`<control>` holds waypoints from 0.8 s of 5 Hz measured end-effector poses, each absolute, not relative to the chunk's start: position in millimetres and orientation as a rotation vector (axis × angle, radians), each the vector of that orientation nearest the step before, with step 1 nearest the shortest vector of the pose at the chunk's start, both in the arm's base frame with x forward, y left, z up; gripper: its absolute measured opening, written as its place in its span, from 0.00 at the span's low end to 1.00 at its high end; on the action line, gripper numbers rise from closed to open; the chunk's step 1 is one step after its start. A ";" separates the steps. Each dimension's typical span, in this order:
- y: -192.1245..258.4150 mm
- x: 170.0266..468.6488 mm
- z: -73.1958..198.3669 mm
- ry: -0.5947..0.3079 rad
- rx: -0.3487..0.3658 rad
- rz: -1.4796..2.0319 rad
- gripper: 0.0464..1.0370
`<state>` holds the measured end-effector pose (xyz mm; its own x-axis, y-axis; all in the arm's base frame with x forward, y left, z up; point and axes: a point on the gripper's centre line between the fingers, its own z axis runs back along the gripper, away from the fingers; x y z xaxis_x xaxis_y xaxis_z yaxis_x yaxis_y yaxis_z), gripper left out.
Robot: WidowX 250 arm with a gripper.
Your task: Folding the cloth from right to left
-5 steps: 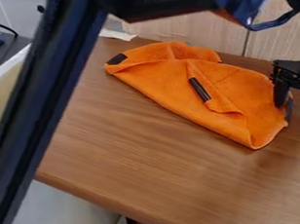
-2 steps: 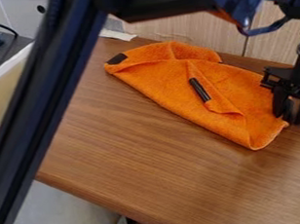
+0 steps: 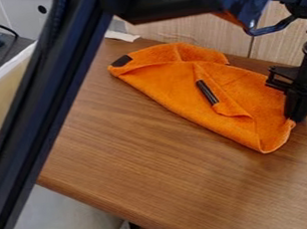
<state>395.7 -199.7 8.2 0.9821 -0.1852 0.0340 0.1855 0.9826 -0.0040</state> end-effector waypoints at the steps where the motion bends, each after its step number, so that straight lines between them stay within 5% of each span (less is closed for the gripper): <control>1: -199.0 395.4 7.2 -0.032 -0.003 -0.185 0.02; 3: -188.9 392.1 16.1 -0.057 -0.024 -0.189 0.02; 4: -171.1 399.8 41.0 -0.112 -0.041 -0.150 0.02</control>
<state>399.8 -171.1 41.0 0.9824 -0.1472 0.1149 0.1518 0.9879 -0.0325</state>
